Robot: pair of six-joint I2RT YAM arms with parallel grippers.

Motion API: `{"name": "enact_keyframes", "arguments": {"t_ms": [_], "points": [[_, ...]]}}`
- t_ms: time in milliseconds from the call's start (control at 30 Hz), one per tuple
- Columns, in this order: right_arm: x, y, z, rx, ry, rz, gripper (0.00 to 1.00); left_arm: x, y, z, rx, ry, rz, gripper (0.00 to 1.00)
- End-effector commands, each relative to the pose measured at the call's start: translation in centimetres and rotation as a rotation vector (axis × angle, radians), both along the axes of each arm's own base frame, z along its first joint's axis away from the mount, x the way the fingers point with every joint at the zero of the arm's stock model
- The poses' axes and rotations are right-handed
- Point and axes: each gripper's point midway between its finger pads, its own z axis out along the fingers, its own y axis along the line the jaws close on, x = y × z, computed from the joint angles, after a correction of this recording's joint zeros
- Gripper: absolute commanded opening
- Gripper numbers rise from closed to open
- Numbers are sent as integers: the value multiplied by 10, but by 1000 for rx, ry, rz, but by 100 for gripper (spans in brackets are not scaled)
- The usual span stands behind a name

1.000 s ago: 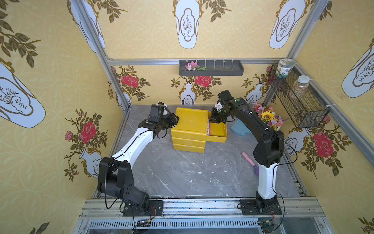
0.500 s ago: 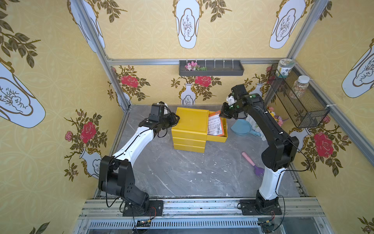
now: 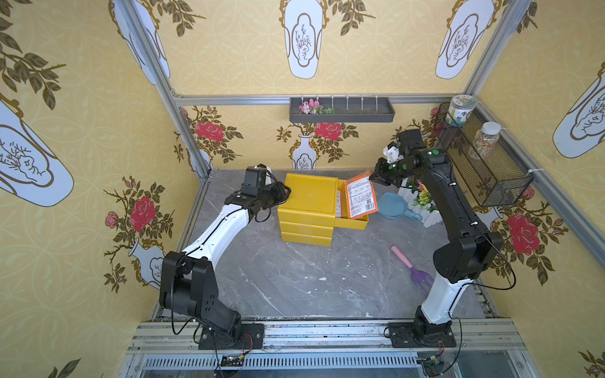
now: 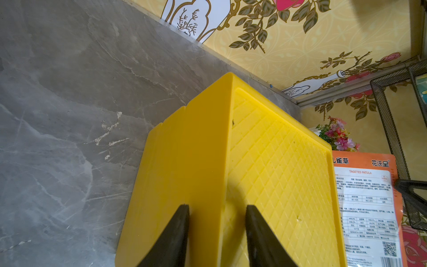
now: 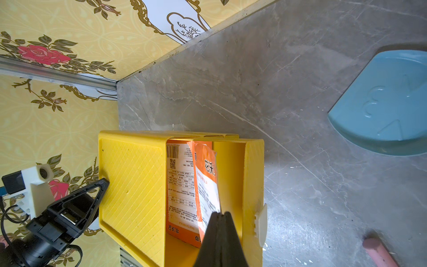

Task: Take the seed bags out of the drawer
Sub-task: Place the seed packet at the center of the board.

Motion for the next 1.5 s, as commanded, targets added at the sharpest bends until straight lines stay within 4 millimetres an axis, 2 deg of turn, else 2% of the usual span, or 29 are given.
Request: {"name": "enact_keyframes", "arguments": {"t_ms": [0, 200, 300, 367, 467, 567, 633, 800, 933, 1100, 1200, 1267, 1367, 1467], "points": [[1, -11, 12, 14, -39, -16, 0, -22, 5, -35, 52, 154, -12, 44], [2, -72, 38, 72, -90, -129, 0, -20, 3, -34, 50, 152, -16, 44], [-4, -107, 41, 59, -102, -189, 0, -19, 3, -33, 49, 151, -16, 44], [-9, -128, 35, 38, -89, -231, 0, -18, 2, -31, 50, 146, -17, 44], [-17, -142, 9, -37, -38, -256, 0, -17, 2, -29, 49, 140, -16, 44], [-24, -140, -27, -37, 20, -259, 0, -17, 3, -28, 49, 139, -15, 44], [-28, -128, -52, -45, 61, -232, 0, -18, 3, -28, 53, 141, -15, 44], [-31, -75, -105, -39, 141, -129, 0, -21, 5, -29, 54, 146, -12, 44], [-29, -46, -136, -14, 194, -109, 0, -23, 5, -29, 54, 146, -11, 44], [-26, -43, -162, -17, 246, -118, 0, -26, 6, -29, 51, 148, -10, 44], [-29, -50, -172, -69, 279, -116, 21, -27, 6, -29, 50, 148, -9, 44], [-29, -58, -171, -110, 283, -125, 35, -26, 6, -28, 48, 146, -9, 44], [-27, -67, -159, -156, 265, -140, 46, -26, 6, -27, 48, 144, -7, 44], [-21, -71, -135, -180, 223, -151, 49, -26, 6, -27, 48, 142, -8, 44]]}}
